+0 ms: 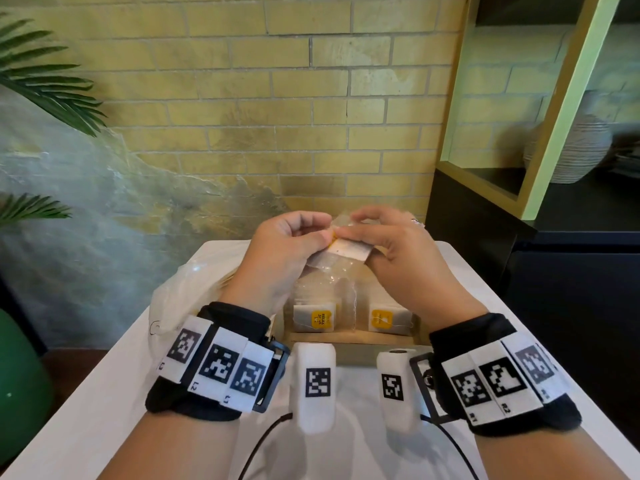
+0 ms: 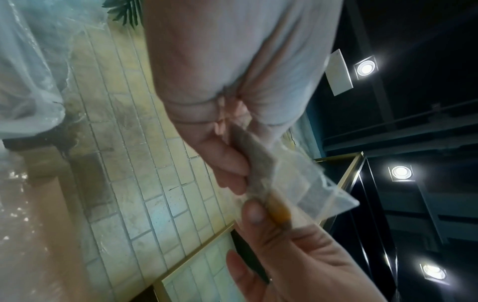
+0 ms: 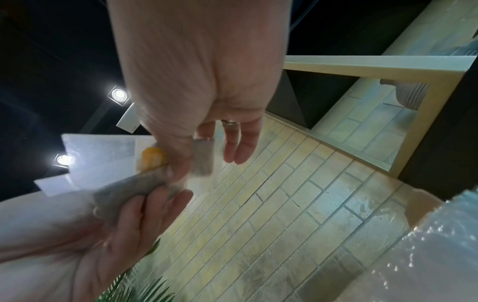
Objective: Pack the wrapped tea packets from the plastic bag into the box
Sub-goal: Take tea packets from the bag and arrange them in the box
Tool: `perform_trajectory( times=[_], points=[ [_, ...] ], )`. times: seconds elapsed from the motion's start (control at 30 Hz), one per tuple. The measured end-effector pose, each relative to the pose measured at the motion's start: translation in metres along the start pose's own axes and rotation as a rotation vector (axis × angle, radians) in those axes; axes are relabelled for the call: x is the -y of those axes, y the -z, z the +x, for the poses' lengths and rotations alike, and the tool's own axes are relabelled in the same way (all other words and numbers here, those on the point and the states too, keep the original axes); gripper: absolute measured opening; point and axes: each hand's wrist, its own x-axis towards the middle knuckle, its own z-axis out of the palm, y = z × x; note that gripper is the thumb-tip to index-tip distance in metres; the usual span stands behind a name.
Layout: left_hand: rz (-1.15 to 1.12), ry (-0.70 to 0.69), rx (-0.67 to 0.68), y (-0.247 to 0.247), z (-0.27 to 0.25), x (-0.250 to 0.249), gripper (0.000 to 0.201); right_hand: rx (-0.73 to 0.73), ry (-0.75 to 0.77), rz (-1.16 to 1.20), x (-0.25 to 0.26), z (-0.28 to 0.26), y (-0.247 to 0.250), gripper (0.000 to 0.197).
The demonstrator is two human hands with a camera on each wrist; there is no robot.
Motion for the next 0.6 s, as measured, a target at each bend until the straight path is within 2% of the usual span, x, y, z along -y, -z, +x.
perform_trajectory(
  times=[0.17,0.4,0.43,0.57,0.6],
  points=[
    [0.032,0.004,0.018,0.003,0.001,0.003,0.028,-0.005,-0.005,0.024,-0.002,0.000,0.003,0.036],
    [-0.043,-0.018,0.089,0.006,0.000,0.002,0.033,-0.103,-0.202,0.057,-0.003,0.000,0.008,0.029],
    [-0.041,-0.032,0.079,0.005,0.000,0.002,0.034,-0.102,-0.229,0.097,-0.004,0.001,0.008,0.033],
    [0.010,-0.085,0.040,0.004,0.001,0.002,0.036,-0.075,-0.320,0.254,-0.004,0.001,0.011,0.079],
    [0.038,-0.091,0.045,0.004,0.000,0.003,0.038,-0.076,-0.332,0.269,-0.005,0.001,0.012,0.086]
  ],
)
